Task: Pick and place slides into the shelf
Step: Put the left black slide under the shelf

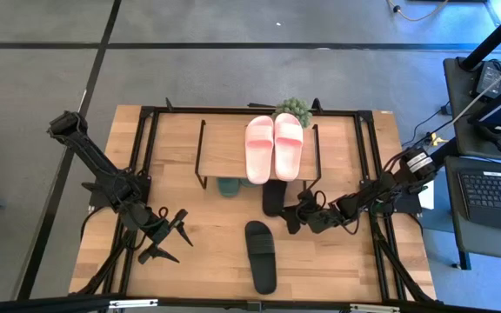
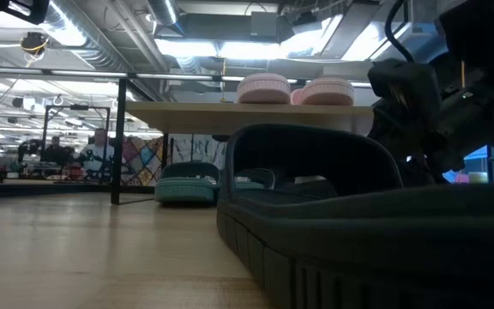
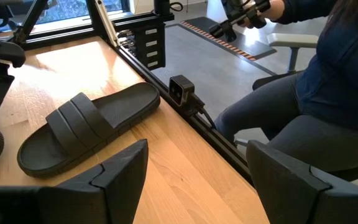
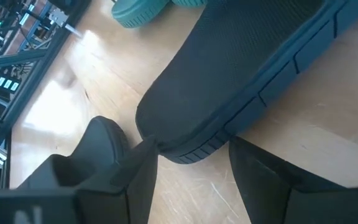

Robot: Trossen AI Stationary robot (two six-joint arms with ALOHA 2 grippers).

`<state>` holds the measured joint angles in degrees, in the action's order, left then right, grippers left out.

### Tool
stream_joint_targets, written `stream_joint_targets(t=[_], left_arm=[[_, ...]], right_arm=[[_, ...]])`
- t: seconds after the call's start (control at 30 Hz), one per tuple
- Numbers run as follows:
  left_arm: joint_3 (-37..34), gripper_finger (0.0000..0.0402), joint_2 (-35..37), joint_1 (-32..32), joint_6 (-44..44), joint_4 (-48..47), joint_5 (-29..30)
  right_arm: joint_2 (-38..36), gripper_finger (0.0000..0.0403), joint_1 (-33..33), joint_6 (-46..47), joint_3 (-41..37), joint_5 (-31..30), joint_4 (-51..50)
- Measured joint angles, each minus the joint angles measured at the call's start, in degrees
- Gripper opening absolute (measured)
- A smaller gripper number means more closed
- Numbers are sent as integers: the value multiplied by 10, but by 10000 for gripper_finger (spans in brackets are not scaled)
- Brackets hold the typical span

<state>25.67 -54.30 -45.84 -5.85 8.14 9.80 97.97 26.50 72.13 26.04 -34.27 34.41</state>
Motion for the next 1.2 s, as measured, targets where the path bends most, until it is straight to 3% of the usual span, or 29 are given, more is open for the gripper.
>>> stream_joint_targets(t=[0.3,0.53,0.67,0.9,1.2], left_arm=[[0,263,0,0,-1,0,0],[0,263,0,0,-1,0,0],[0,263,0,0,5,0,0],[0,263,0,0,15,0,0],[0,263,0,-1,15,0,0]], right_arm=[[-67,198,0,17,0,9,-70],[-108,198,19,-72,20,64,-72],[-103,198,39,-186,78,100,-97],[-72,198,41,-154,169,101,-286],[-11,198,39,-207,178,130,-282]])
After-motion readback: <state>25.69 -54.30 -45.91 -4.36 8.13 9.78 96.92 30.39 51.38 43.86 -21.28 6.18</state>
